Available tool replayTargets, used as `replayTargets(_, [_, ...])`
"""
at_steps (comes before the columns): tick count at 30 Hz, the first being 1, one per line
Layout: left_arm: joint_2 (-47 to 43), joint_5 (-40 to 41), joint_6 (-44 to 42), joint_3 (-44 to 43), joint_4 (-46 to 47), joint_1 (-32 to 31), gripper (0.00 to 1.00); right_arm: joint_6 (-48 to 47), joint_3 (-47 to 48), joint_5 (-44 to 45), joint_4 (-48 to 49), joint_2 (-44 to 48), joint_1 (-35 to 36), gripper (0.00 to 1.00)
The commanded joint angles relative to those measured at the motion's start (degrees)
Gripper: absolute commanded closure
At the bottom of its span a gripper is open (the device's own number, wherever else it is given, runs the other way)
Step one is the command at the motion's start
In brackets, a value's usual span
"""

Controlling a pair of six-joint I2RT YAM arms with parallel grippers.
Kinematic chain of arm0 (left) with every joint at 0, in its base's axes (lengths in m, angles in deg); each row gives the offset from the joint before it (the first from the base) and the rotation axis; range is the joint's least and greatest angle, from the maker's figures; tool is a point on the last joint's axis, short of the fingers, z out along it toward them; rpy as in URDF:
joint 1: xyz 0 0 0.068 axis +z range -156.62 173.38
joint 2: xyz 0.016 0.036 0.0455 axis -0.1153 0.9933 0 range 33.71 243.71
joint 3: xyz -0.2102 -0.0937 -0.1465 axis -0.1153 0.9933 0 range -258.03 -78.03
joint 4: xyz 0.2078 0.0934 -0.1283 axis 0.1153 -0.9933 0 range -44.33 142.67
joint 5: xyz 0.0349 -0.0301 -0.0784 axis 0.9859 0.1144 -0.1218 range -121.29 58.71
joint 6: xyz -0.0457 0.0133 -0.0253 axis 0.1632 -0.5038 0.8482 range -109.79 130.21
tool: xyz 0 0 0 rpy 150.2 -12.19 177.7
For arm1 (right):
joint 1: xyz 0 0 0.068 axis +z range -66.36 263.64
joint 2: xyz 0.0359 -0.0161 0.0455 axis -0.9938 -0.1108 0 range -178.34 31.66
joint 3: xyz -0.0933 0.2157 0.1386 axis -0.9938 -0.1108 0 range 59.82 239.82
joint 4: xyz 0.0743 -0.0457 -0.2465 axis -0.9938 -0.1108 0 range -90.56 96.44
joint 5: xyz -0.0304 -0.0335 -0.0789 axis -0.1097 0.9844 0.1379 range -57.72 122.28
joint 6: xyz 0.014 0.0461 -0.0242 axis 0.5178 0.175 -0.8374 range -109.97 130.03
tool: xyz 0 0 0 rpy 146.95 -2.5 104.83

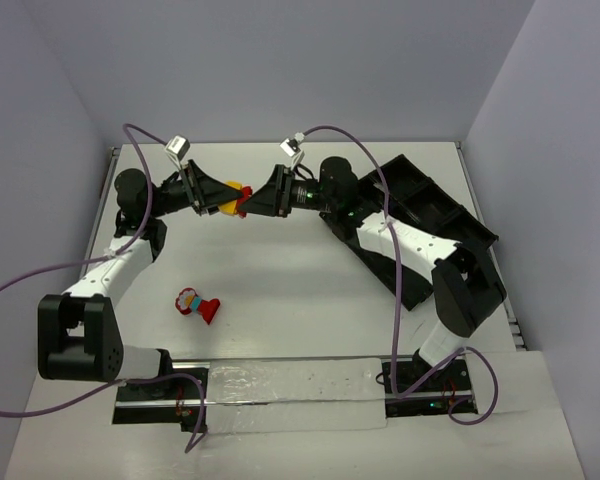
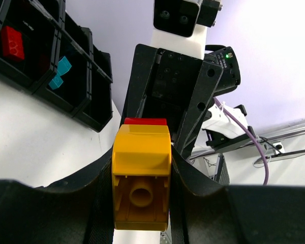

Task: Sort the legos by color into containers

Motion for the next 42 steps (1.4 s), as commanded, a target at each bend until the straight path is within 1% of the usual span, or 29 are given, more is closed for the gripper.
replayTargets(1, [-2.0, 0.7, -7.0, -4.0, -8.6, -0.2, 1.0, 0.8, -0.8, -2.3, 7.0, 1.3, 0.6, 1.0])
replayTargets(5, [-2.2, 0.9, -10.8, -5.9, -14.0, -0.1, 1.0, -0.4, -2.4, -1.4, 6.1, 2.7, 0.5, 1.0])
replayTargets(6, [-2.3, 0.9, -11.0, -5.9, -14.2, -0.1, 1.0, -0.8, -2.8, -1.0, 6.0, 3.2, 0.5, 1.0])
replayTargets(13, [-1.6, 0.3, -10.1, -5.6, -12.6, 0.4, 1.0, -2.0, -5.4, 0.0, 5.2, 5.6, 0.4, 1.0])
replayTargets(18, [-1.9, -0.1, -10.3, -5.1, -12.6, 0.4, 1.0, -1.5, -5.8, 0.0, 6.1, 5.5, 0.4, 1.0])
replayTargets(20, [-2.1, -0.4, -10.2, -5.0, -12.4, 0.3, 0.97, -1.0, -5.8, -0.2, 6.6, 5.3, 0.4, 1.0])
replayTargets(23, [-2.7, -1.1, -9.8, -5.0, -11.7, 0.3, 1.0, -1.0, -5.8, -0.2, 6.6, 5.2, 0.4, 1.0])
replayTargets(29, [-2.3, -1.5, -9.4, -5.2, -11.5, 0.4, 0.99, -1.3, -6.9, 0.0, 6.4, 6.0, 0.4, 1.0])
replayTargets(33, [-1.6, -1.9, -8.5, -5.7, -10.5, 0.3, 0.96, -2.0, -7.7, 0.3, 5.7, 6.4, 0.5, 1.0])
replayTargets(39, [-0.6, -2.6, -7.6, -6.9, -9.5, 0.4, 0.85, -3.1, -8.6, 1.0, 4.5, 7.5, 0.4, 1.0])
replayTargets(41, [-0.3, -2.7, -7.1, -6.7, -8.9, 0.4, 0.88, -3.4, -8.9, 1.3, 4.0, 7.8, 0.4, 1.0])
replayTargets(42, [-0.1, -2.7, -7.1, -6.7, -9.1, 0.4, 0.91, -3.8, -8.9, 1.4, 3.3, 7.9, 0.4, 1.0])
